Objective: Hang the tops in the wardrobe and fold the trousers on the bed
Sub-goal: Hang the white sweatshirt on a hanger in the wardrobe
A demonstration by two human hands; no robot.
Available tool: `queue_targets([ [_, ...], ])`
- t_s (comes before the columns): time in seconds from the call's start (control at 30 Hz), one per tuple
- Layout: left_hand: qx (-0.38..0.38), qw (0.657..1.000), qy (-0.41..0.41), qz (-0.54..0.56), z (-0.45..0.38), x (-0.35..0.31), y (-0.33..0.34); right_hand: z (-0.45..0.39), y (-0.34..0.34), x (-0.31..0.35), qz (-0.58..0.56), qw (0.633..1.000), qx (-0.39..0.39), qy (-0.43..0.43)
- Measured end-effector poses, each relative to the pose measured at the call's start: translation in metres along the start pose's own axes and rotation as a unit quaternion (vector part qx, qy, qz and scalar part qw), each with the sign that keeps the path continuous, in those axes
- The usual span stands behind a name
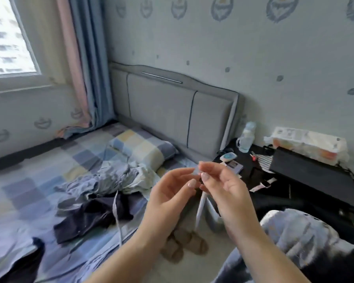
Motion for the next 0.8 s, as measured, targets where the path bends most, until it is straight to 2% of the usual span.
queue_targets([
  [0.17,-0.102,0.993,-0.037,-0.046,0.017,0.001,-0.145,-0.013,0.135,-0.062,-0.043,0.994,0.081,0.064],
  [0.43,-0.254,0.961,-0.087,-0.065,0.058,0.017,-0.293,-0.019,0.278,-0.135,-0.090,0.960,0.209,0.163],
  [0.63,-0.375,0.909,-0.151,-0.101,0.084,0.039,-0.374,-0.033,0.349,-0.198,-0.097,0.917,0.295,0.251],
  [0.8,-0.503,0.831,-0.221,-0.089,0.113,0.072,-0.433,-0.041,0.404,-0.267,-0.063,0.864,0.373,0.331],
])
Point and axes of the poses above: each hand's wrist, its own z-axis away from the middle knuckle, its own y-axis out of the palm, x = y × z, the point moved 4 cm from there along -z, towards the middle knuckle, and after that the axes turned 11 degrees about -z, right-handed, at the moved point
